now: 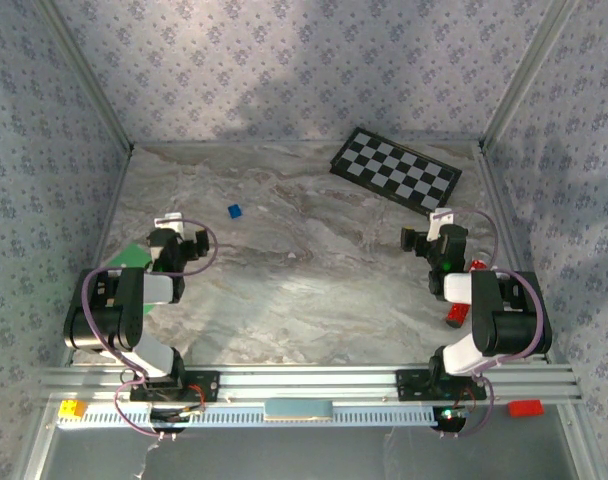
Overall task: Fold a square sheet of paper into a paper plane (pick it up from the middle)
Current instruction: Move the square sheet of paper to the center of the table.
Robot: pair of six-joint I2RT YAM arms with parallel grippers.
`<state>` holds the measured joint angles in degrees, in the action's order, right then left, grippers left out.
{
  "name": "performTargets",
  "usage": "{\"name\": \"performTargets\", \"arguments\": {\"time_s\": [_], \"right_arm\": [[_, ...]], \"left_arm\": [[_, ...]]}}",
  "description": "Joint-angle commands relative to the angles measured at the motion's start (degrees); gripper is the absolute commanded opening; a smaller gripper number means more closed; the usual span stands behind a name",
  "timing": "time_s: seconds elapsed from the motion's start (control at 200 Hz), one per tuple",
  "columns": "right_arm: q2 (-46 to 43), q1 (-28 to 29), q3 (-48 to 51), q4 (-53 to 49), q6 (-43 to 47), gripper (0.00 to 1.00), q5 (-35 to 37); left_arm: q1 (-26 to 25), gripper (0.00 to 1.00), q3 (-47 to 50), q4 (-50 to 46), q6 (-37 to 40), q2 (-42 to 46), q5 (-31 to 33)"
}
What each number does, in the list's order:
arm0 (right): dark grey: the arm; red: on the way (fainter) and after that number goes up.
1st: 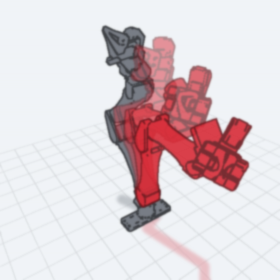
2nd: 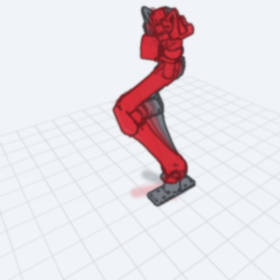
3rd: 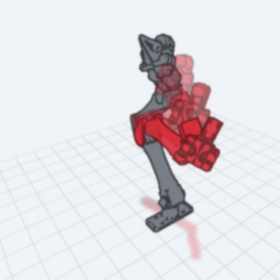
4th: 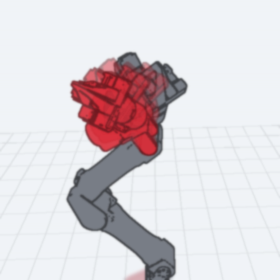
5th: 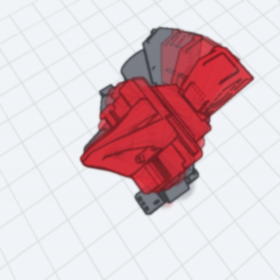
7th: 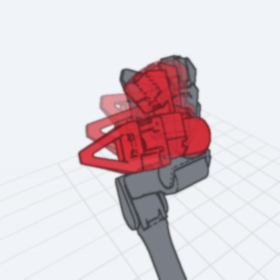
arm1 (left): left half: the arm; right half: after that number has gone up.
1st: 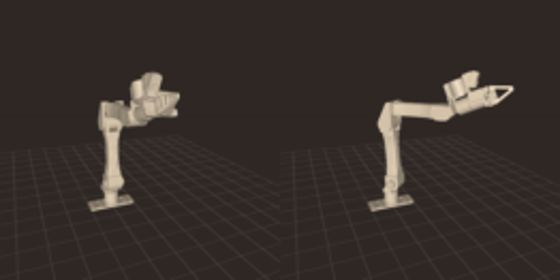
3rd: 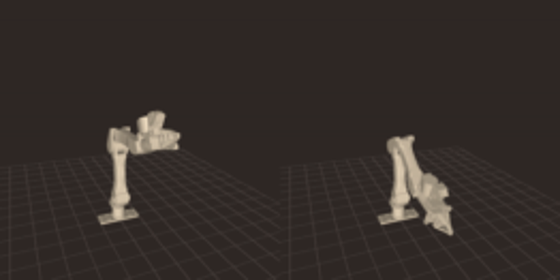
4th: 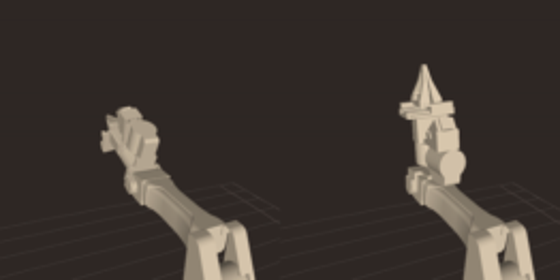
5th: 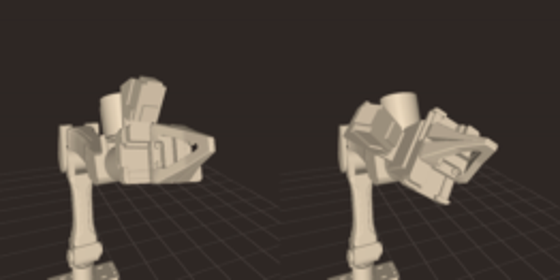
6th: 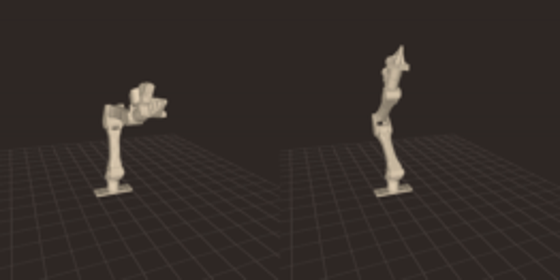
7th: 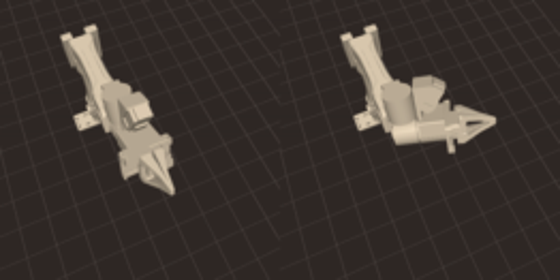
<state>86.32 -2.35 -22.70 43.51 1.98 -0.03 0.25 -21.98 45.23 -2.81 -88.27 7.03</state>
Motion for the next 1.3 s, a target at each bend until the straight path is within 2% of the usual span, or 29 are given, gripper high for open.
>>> {"name": "performTargets", "arguments": {"time_s": [0.0, 0.185, 0.265, 0.32, 0.39, 0.465, 0.52, 0.625, 0.74, 0.83, 0.94, 1.029, 1.094, 1.194, 1.299], "right_arm": [[0.69, -0.16, -0.24, 0.53, -0.33, 1.00, -0.01], [-0.22, 0.57, 1.02, 2.00, 1.31, 1.00, -1.86], [-1.02, 0.77, 2.04, 3.12, 2.09, 1.00, -2.95], [-2.44, 0.90, 2.43, 2.77, 2.56, 1.00, -3.49], [-5.71, 0.99, 0.95, -2.39, 2.32, 1.00, -3.27], [-10.42, 0.64, -3.18, -14.72, 0.72, 1.00, -4.91], [-13.63, 0.88, -6.81, -24.30, -1.44, 1.00, -4.77], [-20.18, 1.72, -10.28, -37.03, -4.79, 1.00, -6.61], [-24.99, 2.38, -12.52, -45.55, -13.93, 1.00, -7.07], [-26.94, 1.64, -13.99, -52.15, -22.82, 1.00, -9.71], [-26.29, 1.09, -13.41, -51.23, -25.97, 1.00, -26.02], [-24.27, 3.68, -14.09, -51.57, -28.24, 1.00, -32.38], [-23.26, 7.46, -15.16, -53.08, -27.70, 1.00, -31.78], [-21.64, 13.85, -17.18, -55.89, -25.99, 1.00, -26.52], [-19.33, 18.30, -19.21, -57.44, -25.18, 1.00, -24.10]], "left_arm": [[0.35, 1.00, -1.30, 2.10, 0.41, 0.43, -0.87], [-0.32, 1.00, 0.11, 3.92, 2.28, 1.37, -3.85], [-0.52, 1.00, 2.11, 5.54, 2.12, 4.03, -2.92], [-0.43, 1.00, 2.55, 3.41, 1.56, 7.24, -1.62], [-0.21, 1.00, 0.54, -6.18, -0.98, 12.52, 0.92], [0.49, 1.00, -2.62, -17.56, -5.36, 17.09, 4.14], [1.11, 1.00, -5.17, -27.49, -13.35, 19.94, 9.43], [2.37, 1.00, -13.01, -49.51, -21.93, 23.58, 11.67], [2.35, 1.00, -15.54, -60.71, -28.76, 25.62, 13.71], [2.70, 1.00, -12.77, -60.46, -30.28, 29.38, 9.90], [3.92, 1.00, -8.40, -58.90, -34.87, 34.25, 7.50], [7.76, 1.00, -8.49, -60.91, -36.94, 34.14, 3.44], [10.53, 1.00, -9.52, -62.94, -37.06, 32.22, 1.26], [14.46, 1.00, -11.85, -65.21, -36.07, 27.13, -1.80], [17.69, 1.00, -14.39, -65.62, -34.53, 20.95, -7.10]]}}
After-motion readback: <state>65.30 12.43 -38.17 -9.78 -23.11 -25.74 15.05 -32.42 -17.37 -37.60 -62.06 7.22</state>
